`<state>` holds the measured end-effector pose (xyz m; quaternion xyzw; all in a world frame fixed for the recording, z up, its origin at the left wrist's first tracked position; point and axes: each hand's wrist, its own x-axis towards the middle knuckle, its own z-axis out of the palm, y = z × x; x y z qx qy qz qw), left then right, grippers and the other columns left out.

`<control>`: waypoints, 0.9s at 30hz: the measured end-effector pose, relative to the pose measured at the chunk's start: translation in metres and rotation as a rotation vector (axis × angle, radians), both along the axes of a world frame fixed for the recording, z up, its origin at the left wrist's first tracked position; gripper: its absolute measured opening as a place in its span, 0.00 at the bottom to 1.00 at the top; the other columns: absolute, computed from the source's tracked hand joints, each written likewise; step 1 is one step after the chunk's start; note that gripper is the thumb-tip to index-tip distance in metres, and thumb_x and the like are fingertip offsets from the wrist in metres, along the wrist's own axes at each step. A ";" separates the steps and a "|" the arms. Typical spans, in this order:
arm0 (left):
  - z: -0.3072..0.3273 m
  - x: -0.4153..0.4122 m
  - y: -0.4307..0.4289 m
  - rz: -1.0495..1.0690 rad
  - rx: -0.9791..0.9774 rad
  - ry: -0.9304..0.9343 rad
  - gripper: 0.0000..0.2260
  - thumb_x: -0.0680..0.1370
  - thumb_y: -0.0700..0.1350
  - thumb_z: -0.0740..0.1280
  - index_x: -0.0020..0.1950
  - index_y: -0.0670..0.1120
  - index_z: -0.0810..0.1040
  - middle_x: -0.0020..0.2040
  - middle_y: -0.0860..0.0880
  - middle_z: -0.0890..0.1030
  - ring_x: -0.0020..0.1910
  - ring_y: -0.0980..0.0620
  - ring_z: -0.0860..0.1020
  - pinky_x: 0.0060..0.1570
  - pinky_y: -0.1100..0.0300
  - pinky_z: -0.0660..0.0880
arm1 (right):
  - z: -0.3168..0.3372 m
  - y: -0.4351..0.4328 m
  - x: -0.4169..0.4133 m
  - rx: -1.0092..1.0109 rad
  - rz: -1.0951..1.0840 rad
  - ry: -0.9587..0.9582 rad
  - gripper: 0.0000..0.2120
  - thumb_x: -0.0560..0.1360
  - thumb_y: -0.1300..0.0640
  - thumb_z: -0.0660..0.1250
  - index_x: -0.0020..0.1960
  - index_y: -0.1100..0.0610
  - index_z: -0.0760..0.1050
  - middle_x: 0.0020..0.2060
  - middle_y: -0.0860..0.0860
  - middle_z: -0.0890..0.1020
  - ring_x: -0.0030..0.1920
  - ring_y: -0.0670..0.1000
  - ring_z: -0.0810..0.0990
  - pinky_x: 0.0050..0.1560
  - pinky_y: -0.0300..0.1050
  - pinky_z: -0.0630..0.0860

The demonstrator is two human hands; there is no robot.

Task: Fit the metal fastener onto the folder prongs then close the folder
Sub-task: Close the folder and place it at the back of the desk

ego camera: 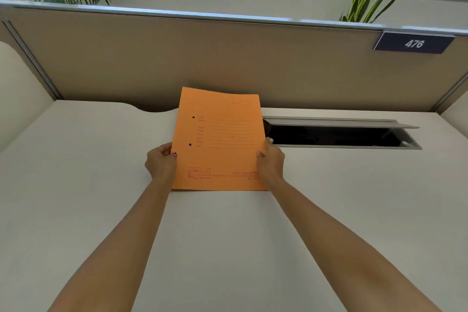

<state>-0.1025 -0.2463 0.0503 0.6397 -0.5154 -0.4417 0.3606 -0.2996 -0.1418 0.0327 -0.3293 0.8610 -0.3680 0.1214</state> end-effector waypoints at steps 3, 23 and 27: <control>-0.009 -0.002 -0.007 -0.006 -0.015 -0.023 0.16 0.78 0.34 0.63 0.65 0.41 0.75 0.63 0.42 0.78 0.62 0.44 0.76 0.65 0.52 0.70 | -0.010 -0.007 -0.004 0.035 0.024 0.078 0.21 0.80 0.66 0.58 0.72 0.64 0.61 0.58 0.62 0.74 0.58 0.58 0.75 0.55 0.48 0.73; -0.063 0.062 0.027 -0.597 -0.479 -0.759 0.44 0.64 0.78 0.37 0.74 0.59 0.58 0.77 0.52 0.58 0.76 0.48 0.59 0.74 0.44 0.51 | -0.045 0.051 0.031 0.131 0.226 0.347 0.34 0.73 0.33 0.47 0.72 0.50 0.68 0.74 0.55 0.65 0.75 0.57 0.59 0.75 0.52 0.53; -0.062 0.057 0.026 -0.596 -0.470 -0.806 0.45 0.63 0.77 0.33 0.75 0.59 0.54 0.78 0.52 0.56 0.76 0.47 0.57 0.74 0.42 0.50 | -0.045 0.047 0.033 0.142 0.244 0.378 0.35 0.73 0.35 0.44 0.72 0.51 0.67 0.74 0.56 0.65 0.75 0.58 0.60 0.75 0.52 0.52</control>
